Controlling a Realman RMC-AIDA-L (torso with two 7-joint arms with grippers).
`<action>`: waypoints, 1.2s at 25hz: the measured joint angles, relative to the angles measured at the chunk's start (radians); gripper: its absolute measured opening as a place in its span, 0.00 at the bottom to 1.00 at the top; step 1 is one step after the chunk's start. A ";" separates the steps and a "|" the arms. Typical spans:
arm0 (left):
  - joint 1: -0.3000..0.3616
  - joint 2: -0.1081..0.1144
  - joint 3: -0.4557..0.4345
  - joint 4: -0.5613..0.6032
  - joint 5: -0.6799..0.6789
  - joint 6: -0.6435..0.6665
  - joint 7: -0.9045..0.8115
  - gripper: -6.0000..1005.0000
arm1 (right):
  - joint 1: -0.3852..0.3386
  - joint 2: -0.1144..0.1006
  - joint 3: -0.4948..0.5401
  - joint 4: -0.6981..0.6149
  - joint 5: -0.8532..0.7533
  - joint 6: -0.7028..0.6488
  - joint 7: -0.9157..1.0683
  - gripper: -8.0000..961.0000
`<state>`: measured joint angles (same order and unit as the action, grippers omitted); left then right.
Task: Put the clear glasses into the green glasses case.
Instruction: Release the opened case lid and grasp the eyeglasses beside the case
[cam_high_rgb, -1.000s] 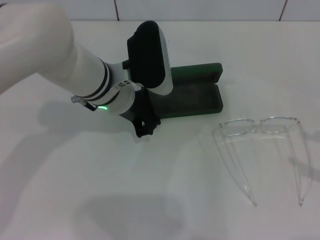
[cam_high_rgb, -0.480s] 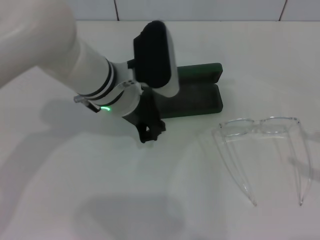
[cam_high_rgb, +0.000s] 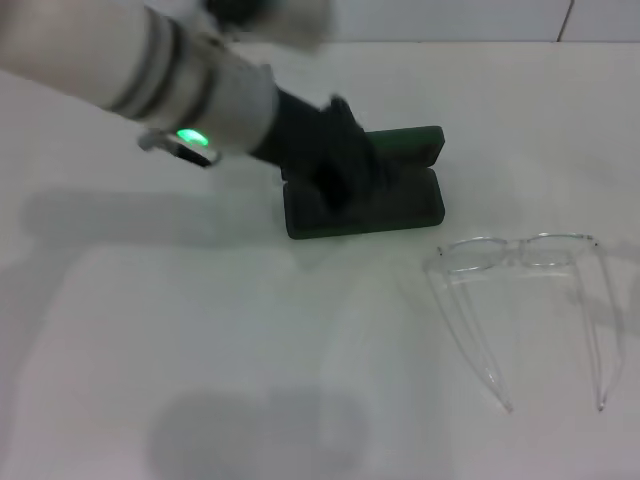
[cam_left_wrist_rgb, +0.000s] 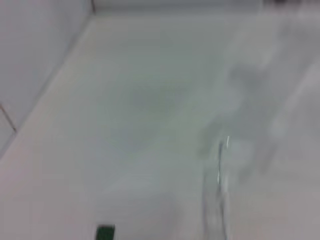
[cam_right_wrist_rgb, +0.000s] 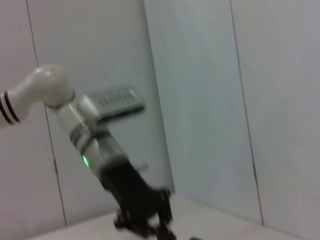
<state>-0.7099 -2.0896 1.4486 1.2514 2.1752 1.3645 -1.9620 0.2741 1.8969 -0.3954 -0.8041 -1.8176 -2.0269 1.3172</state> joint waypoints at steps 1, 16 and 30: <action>0.007 0.002 -0.070 -0.005 -0.051 0.040 0.025 0.04 | 0.006 0.001 -0.015 -0.035 -0.009 0.009 0.034 0.79; 0.201 0.057 -0.500 -0.196 -0.540 0.440 0.265 0.04 | 0.340 -0.011 -0.481 -0.361 -0.379 0.120 0.511 0.64; 0.217 0.044 -0.530 -0.357 -0.541 0.434 0.422 0.23 | 0.638 0.050 -0.823 -0.322 -0.727 0.188 0.581 0.56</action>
<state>-0.4924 -2.0454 0.9188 0.8940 1.6346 1.7986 -1.5399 0.9120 1.9467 -1.2180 -1.1262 -2.5447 -1.8389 1.8980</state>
